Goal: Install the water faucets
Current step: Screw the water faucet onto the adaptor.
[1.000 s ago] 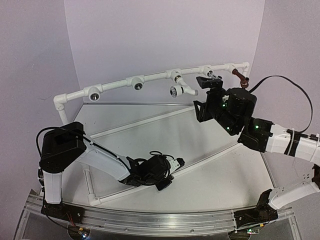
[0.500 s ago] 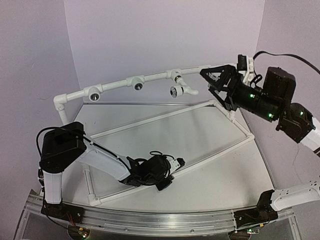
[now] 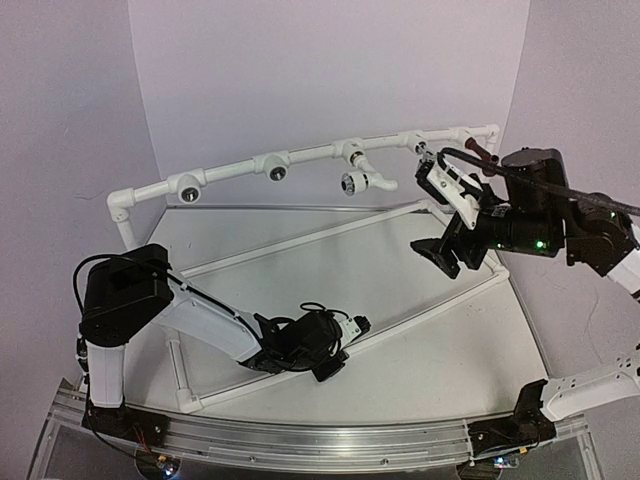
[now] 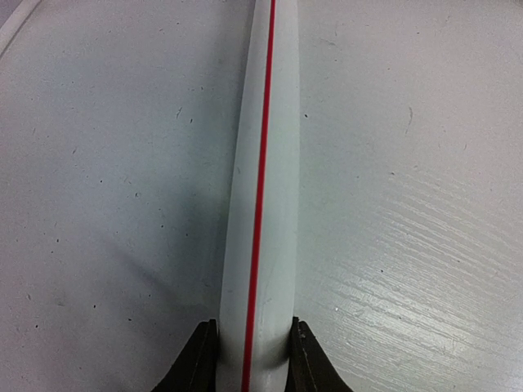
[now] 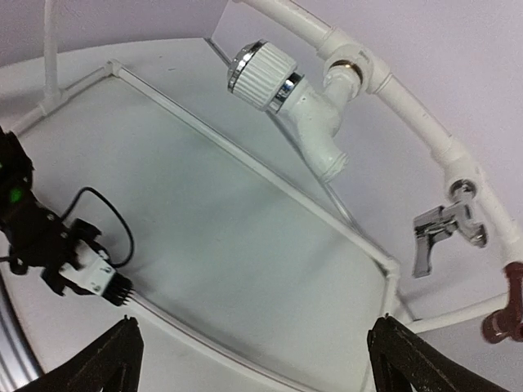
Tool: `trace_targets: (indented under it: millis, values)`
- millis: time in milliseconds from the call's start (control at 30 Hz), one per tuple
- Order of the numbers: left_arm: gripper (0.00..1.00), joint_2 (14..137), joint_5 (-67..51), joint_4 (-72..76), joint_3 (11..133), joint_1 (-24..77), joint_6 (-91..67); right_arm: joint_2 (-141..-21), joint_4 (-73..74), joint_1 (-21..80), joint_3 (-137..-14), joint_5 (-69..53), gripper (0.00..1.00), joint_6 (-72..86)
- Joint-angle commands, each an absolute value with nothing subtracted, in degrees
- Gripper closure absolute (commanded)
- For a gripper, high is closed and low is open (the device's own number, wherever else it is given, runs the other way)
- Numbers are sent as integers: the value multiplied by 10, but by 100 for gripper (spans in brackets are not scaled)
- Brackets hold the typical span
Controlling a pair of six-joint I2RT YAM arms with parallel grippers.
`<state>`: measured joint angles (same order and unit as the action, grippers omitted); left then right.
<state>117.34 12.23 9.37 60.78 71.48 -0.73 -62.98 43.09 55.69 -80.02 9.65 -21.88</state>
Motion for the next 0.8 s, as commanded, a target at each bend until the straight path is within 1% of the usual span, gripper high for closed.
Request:
trace_targets:
  millis: [0,100,200,400,467,600,767]
  values:
    - [100,1269,89,-76,565,720,-94,-615,302,592,-753,259,2,-474]
    - [100,1269,90,-76,566,721,-94,-616,155,641,-694,349,2,-616]
    - [100,1269,91,-76,565,720,-95,-631,-13,672,-642,414,2,-787]
    - [100,1267,90,-75,562,720,-97,-667,-233,679,-585,421,8,-977]
    - [100,1267,91,-75,561,720,-97,-676,-267,680,-579,410,11,-1004]
    - [100,1266,92,-75,560,720,-99,-697,-285,679,-582,398,15,-1032]
    - [100,1266,93,-74,560,720,-99,-725,-272,679,-594,398,18,-1040]
